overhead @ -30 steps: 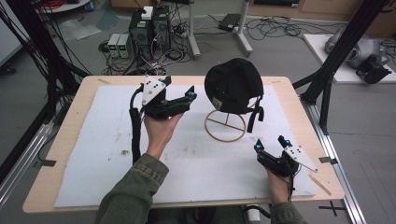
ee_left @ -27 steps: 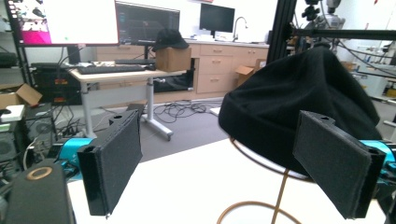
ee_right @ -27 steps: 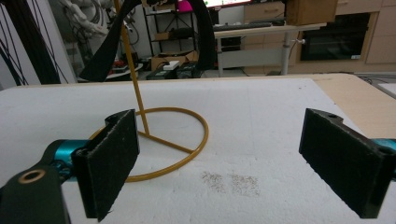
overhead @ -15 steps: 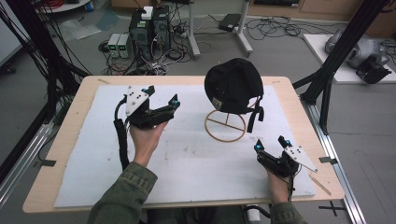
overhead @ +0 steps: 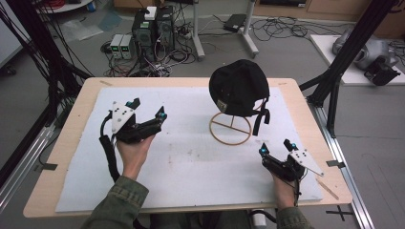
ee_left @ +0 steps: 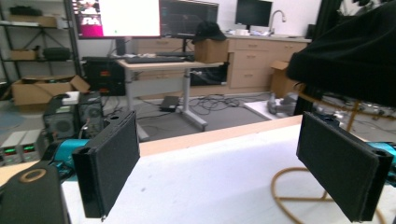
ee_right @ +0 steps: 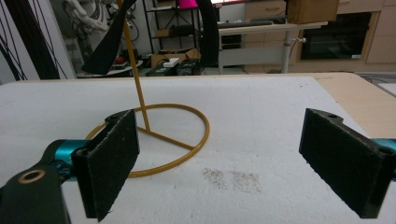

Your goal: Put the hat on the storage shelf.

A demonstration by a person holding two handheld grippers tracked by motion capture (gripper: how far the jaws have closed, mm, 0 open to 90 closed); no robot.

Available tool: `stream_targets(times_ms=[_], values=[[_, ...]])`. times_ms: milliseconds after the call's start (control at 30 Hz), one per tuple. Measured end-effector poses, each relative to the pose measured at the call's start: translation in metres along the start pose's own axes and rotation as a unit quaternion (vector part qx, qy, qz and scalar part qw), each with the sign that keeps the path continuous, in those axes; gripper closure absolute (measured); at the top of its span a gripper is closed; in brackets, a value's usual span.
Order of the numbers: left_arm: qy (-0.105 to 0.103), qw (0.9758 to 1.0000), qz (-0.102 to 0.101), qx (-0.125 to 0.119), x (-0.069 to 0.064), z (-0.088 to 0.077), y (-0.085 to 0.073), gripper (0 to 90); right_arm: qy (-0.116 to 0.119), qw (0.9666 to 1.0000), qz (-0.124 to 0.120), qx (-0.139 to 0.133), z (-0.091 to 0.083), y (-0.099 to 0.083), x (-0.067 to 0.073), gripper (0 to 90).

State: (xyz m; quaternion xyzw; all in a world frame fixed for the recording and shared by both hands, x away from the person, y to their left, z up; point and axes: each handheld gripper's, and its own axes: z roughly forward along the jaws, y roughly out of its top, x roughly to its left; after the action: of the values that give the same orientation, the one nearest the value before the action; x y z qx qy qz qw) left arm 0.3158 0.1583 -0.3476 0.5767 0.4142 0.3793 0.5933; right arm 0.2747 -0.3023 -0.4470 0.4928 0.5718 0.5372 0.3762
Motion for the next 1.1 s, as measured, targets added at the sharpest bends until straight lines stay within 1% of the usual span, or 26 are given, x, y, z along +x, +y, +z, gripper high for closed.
stream_targets(times_ms=[67,133,167,200,267,333,367,400,500,533,567,600,667,700,800,833,867,900,933,967,1033,1100], values=[[0.014,0.9999,-0.004,-0.009,0.006,-0.007,-0.005,13.7,-0.001,1.0000,0.003,0.001,0.000,0.000,0.000,11.3],[0.029,0.9995,-0.006,-0.013,0.013,-0.013,-0.009,13.6,-0.003,1.0000,0.004,0.000,0.000,0.000,0.000,11.3],[0.042,0.9990,-0.003,-0.012,0.018,-0.019,-0.013,13.7,-0.003,1.0000,0.003,-0.001,0.000,0.000,0.001,11.3],[0.042,0.9990,-0.003,-0.012,0.018,-0.019,-0.013,13.7,-0.003,1.0000,0.003,-0.001,0.000,0.000,0.001,11.3],[0.049,0.9987,-0.005,-0.009,0.023,-0.024,-0.016,13.7,-0.001,1.0000,0.001,0.001,0.001,0.000,0.002,11.4],[0.060,0.9982,-0.005,-0.007,0.027,-0.031,-0.020,13.7,-0.001,1.0000,-0.004,-0.001,0.001,-0.001,0.002,11.3],[0.064,0.9979,-0.006,-0.007,0.029,-0.034,-0.023,13.7,0.000,1.0000,0.001,0.002,0.001,-0.001,0.003,11.3],[0.068,0.9976,-0.007,-0.005,0.030,-0.037,-0.026,13.8,-0.001,1.0000,0.000,0.002,0.001,-0.001,0.003,11.3],[0.080,0.9968,-0.002,0.003,0.033,-0.047,-0.034,13.8,-0.001,1.0000,-0.002,-0.002,0.001,0.000,0.004,11.3],[0.085,0.9964,0.000,0.004,0.034,-0.050,-0.037,13.8,-0.001,1.0000,-0.003,-0.004,0.001,0.000,0.004,11.3],[0.095,0.9954,0.001,0.010,0.037,-0.056,-0.043,13.9,-0.001,1.0000,-0.001,-0.003,0.000,0.000,0.005,11.3],[0.095,0.9954,0.001,0.010,0.037,-0.056,-0.043,13.9,-0.001,1.0000,-0.001,-0.003,0.000,0.000,0.005,11.3],[0.104,0.9945,-0.003,0.009,0.041,-0.062,-0.048,14.0,0.000,1.0000,-0.004,-0.004,0.001,0.000,0.005,11.3],[0.109,0.9939,-0.006,0.008,0.043,-0.065,-0.051,14.0,0.000,1.0000,-0.004,-0.004,0.001,0.000,0.005,11.3],[0.128,0.9917,0.000,0.012,0.049,-0.074,-0.059,14.0,-0.001,1.0000,-0.004,-0.004,0.001,0.000,0.005,11.3],[0.135,0.9908,-0.002,0.012,0.050,-0.077,-0.061,13.9,-0.001,1.0000,-0.004,-0.004,0.001,0.000,0.005,11.3],[0.141,0.9899,0.001,0.014,0.053,-0.080,-0.063,13.9,-0.002,1.0000,-0.002,-0.004,0.001,0.000,0.005,11.3],[0.148,0.9888,0.003,0.014,0.055,-0.083,-0.065,13.9,-0.002,1.0000,-0.002,-0.004,0.001,0.000,0.005,11.3],[0.165,0.9862,0.007,0.012,0.058,-0.089,-0.068,13.9,-0.004,1.0000,0.001,-0.001,0.000,0.000,0.005,11.3],[0.165,0.9862,0.007,0.012,0.058,-0.089,-0.068,13.9,-0.004,1.0000,0.001,-0.001,0.000,0.000,0.005,11.3],[0.177,0.9841,0.005,0.009,0.061,-0.093,-0.071,13.9,-0.008,1.0000,0.001,-0.005,0.000,0.000,0.005,11.3],[0.184,0.9829,0.005,0.011,0.064,-0.097,-0.075,13.9,-0.009,0.9999,-0.001,-0.006,0.000,-0.001,0.005,11.3]])
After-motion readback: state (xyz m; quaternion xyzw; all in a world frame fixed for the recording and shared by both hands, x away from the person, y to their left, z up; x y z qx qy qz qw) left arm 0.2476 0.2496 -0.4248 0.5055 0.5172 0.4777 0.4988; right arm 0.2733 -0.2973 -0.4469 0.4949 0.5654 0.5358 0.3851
